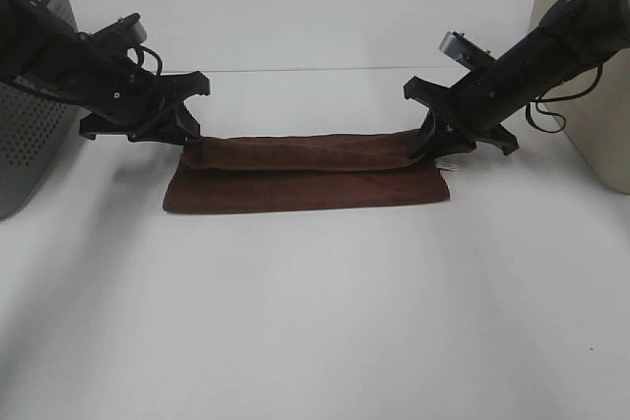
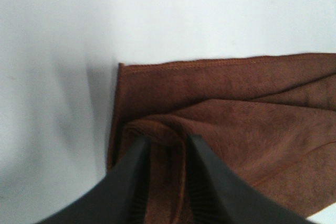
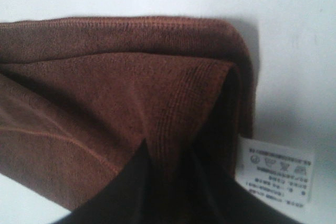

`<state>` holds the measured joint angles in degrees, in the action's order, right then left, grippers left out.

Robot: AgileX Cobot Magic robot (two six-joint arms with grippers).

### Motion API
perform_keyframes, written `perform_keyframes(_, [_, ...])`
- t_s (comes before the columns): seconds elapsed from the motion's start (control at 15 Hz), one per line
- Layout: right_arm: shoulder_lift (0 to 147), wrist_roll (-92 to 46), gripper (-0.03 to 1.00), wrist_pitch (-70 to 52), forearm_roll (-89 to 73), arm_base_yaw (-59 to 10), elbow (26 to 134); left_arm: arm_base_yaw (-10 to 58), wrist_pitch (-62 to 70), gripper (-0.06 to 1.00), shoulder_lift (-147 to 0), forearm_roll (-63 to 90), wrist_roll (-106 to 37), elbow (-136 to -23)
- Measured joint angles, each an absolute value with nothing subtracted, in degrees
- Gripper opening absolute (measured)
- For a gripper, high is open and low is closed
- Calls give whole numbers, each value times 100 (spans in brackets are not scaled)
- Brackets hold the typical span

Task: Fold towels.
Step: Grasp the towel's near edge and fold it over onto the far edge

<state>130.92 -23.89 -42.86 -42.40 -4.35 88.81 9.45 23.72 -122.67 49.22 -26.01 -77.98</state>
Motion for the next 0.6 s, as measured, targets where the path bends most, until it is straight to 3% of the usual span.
perform_keyframes(0.07, [13092,-2401,27,-4223,-4217,-458,8881,928,2361,34,-12267,4916,-2607,-7798])
perform_keyframes(0.13, [13092,-2395,48,-4125,-4211,-487,8881,922,2338,54,-12267,4887,-2607,-7798])
perform_keyframes(0.27, [13092,-2309,68,-4125,-4211,-504,8881,922,2378,70,-12267,4807,-2607,-7798])
perform_keyframes(0.4, [13081,-2269,81,-4257,-4228,-516,8932,922,2424,73,-12267,4607,-2607,-7798])
perform_keyframes(0.6, [12972,-1799,85,-4578,-3736,-521,8950,922,2716,74,-12267,4526,-2355,-7798])
